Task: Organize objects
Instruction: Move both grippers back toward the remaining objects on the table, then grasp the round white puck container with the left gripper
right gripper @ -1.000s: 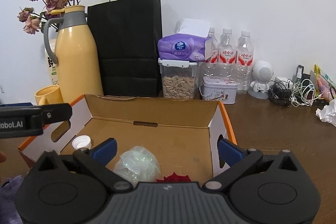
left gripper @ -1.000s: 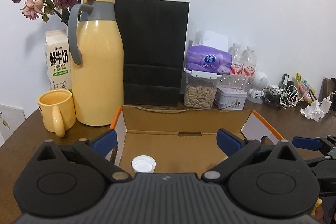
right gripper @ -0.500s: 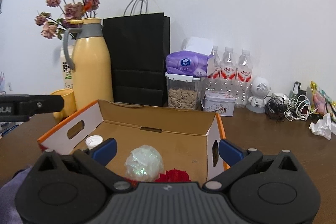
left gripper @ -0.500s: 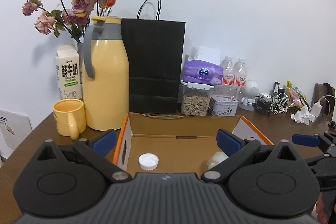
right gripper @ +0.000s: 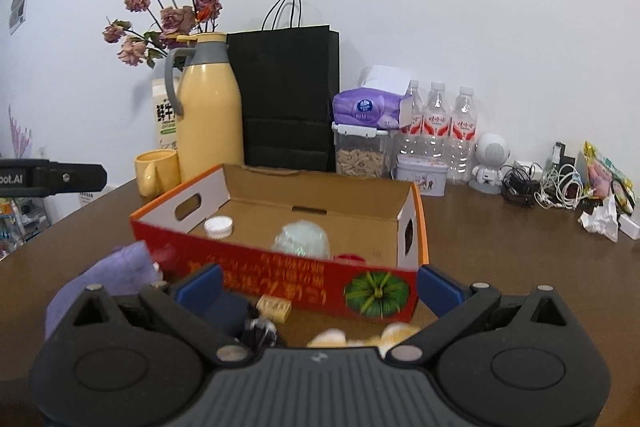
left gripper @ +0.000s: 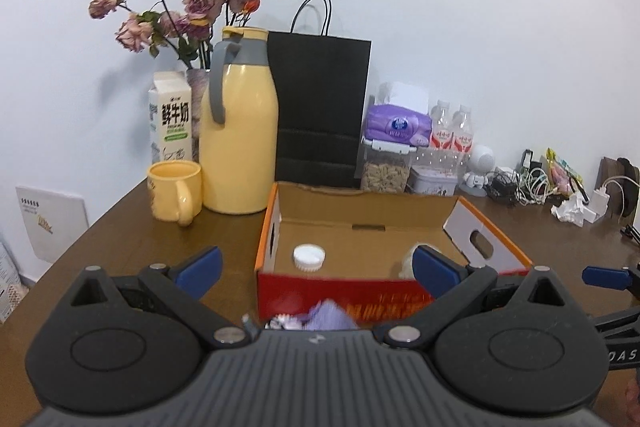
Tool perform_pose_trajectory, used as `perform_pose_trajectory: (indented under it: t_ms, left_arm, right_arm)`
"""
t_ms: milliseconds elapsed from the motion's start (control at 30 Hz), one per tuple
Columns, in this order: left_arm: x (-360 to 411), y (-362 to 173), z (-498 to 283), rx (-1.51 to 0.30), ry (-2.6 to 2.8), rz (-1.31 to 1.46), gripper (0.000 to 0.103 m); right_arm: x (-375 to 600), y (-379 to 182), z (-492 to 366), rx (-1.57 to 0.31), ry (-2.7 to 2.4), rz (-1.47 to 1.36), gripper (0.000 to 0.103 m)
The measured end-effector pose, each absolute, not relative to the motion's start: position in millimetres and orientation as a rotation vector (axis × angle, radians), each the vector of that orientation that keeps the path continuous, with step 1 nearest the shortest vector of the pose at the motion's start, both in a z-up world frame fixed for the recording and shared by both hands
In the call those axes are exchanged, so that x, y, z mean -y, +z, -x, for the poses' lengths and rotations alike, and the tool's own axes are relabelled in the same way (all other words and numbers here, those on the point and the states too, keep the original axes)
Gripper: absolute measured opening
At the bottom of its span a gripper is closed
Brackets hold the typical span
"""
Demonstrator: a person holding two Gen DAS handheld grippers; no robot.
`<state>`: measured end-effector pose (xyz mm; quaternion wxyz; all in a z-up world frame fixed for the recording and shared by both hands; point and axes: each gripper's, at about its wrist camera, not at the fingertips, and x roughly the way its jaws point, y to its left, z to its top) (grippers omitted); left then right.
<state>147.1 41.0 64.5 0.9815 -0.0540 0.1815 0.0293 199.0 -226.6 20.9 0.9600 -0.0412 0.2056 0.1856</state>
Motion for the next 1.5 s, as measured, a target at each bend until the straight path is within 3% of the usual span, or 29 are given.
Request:
perform_pose_trajectory:
  t_ms: [867, 1400, 1500]
  left_arm:
    - [-52, 4, -46, -0.57, 0.095, 0.126, 0.103]
    - [-36, -31, -71, -0.65, 0.064, 0.087, 0.103]
    - [-30, -33, -78, -0.64, 0.059, 0.061, 0.095]
  right_arm:
    - [238, -18, -110, -0.521, 0.445, 0.08, 0.103]
    - [234, -32, -112, -0.57, 0.45, 0.097, 0.103]
    - [234, -35, -116, -0.582, 0.444, 0.099, 0.103]
